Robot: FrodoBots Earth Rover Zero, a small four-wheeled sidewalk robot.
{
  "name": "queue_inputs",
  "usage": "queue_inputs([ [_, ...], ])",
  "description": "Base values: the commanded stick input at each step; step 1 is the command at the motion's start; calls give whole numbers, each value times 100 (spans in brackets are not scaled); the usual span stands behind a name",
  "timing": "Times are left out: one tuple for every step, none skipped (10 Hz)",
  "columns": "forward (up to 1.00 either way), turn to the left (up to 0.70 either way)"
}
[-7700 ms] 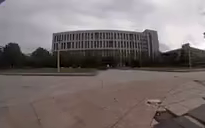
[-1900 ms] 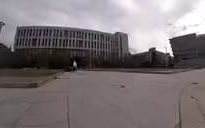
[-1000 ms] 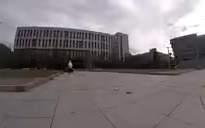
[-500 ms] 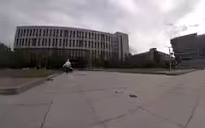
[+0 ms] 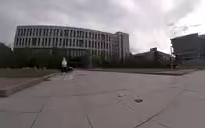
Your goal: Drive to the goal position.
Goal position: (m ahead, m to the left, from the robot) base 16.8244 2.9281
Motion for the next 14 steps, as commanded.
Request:
queue_inputs([
  [70, 0],
  [70, 0],
  [70, 0],
  [70, 0],
  [70, 0],
  [70, 0],
  [70, 0],
  [70, 0],
  [70, 0],
  [70, 0],
  [70, 0],
  [70, 0],
  [70, 31],
  [70, 35],
])
